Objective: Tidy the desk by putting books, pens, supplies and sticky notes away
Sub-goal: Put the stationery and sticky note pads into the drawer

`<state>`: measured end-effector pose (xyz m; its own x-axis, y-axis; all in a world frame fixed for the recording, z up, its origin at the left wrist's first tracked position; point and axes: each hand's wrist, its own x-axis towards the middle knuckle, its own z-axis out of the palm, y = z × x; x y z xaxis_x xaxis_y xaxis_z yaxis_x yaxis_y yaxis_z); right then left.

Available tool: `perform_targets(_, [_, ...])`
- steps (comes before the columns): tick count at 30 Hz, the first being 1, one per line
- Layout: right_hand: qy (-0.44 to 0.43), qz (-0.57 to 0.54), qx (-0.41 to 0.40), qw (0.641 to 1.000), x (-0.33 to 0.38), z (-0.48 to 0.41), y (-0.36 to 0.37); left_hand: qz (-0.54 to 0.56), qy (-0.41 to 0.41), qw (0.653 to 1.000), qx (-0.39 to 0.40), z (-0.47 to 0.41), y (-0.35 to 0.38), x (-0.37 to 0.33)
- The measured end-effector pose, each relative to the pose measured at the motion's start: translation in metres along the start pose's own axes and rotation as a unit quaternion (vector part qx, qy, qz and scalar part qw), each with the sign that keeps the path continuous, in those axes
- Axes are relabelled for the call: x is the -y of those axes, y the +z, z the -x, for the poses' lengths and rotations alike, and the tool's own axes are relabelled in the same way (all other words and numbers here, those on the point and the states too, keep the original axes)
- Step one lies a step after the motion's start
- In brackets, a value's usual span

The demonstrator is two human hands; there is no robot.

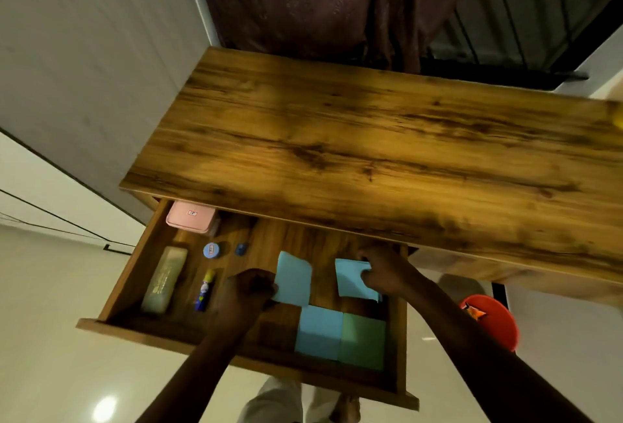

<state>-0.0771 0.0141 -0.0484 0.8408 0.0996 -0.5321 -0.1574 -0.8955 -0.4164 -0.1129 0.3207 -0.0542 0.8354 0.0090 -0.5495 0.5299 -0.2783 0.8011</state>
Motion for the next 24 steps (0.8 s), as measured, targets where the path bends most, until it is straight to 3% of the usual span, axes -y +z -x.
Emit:
perform_targets(5, [-0.004, 0.105, -0.016, 0.994, 0.0, -0.005, 0.015, -0.008, -0.048, 0.999, 0.003, -0.024, 0.037, -0.007])
perform_targets(11, [-0.013, 0.255, -0.017, 0.967, 0.004, -0.006, 0.03, -0.148, -0.028, 0.988, 0.014, -0.051, 0.057, 0.003])
perform_targets(15, [-0.062, 0.291, -0.055, 0.953, 0.0, -0.005, 0.023, -0.248, 0.005, 0.969, 0.018, -0.061, 0.06, 0.013])
perform_targets(24, [-0.05, 0.311, -0.046, 0.948, -0.003, -0.011, 0.031, -0.291, 0.03, 0.955, 0.04, -0.07, 0.072, 0.024])
